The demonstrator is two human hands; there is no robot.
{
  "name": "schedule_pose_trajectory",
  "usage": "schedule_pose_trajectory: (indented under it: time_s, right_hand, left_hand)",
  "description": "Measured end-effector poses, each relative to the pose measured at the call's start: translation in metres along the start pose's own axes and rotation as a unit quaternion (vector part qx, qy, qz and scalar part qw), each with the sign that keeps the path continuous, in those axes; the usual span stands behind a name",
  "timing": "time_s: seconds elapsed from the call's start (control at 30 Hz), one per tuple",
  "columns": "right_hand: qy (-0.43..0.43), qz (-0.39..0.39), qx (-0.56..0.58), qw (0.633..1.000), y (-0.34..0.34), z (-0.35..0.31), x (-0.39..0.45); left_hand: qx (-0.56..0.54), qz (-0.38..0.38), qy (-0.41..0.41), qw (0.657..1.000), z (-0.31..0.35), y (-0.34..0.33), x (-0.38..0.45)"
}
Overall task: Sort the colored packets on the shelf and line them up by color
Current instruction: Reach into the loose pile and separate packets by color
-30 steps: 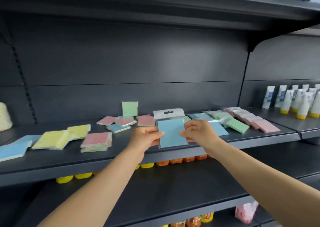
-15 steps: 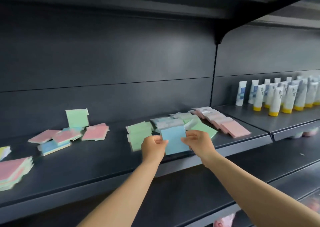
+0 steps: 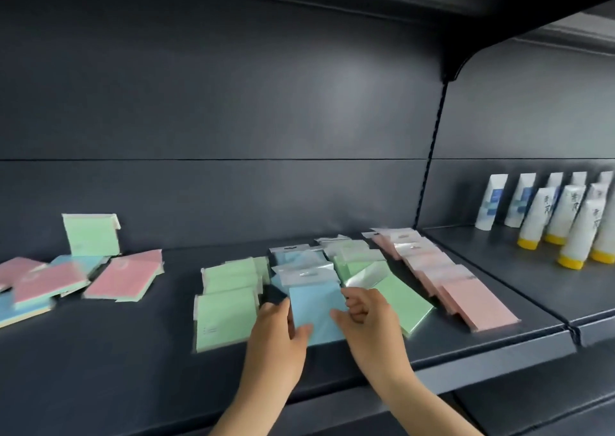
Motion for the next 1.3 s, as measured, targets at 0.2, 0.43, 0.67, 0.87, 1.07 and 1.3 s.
schedule_pose_trajectory:
  time_s: [0.2,0.43,0.67,0.87,1.07,1.3]
  right_hand:
    - [0.043,0.000,-0.035,0.998,-0.006,-0.004,0.000]
    - [0.067,0.008,-0.083,0.994,-0.009,-0.007,-0.001]
    - [0.099,-0.005,-0.125,0.987,-0.006,-0.025,-0.014]
    - [0.163,-0.076,-0.236,0.955,-0.014,-0.074,-0.025]
    - [0.232,-0.157,-0.338,0.898,-0.073,-0.145,-0.057]
    - [0.226,-0.179,-0.338,0.896,-0.169,-0.219,-0.097]
  left_hand:
    - [0.023,0.012,-0.006,1.000,0.003,0.000,0.001]
    - [0.034,0.039,0.016,0.999,0.008,0.005,-0.004]
    - [0.185,0.059,-0.027,0.981,0.014,0.057,-0.028]
    - [0.314,-0.030,-0.025,0.949,-0.027,0.157,-0.042]
    - [0.390,-0.069,0.019,0.918,-0.091,0.264,-0.065]
    - [0.388,-0.063,0.046,0.918,-0.166,0.377,-0.077]
Point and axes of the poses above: each hand's wrist, its own x-axis towards the middle knuckle, its own y-axis out of the back of the hand, z = x × y, the point moved 5 cm from there along x, towards the middle knuckle, and after that the axes turned 5 degrees about x, right-handed, at the moved point
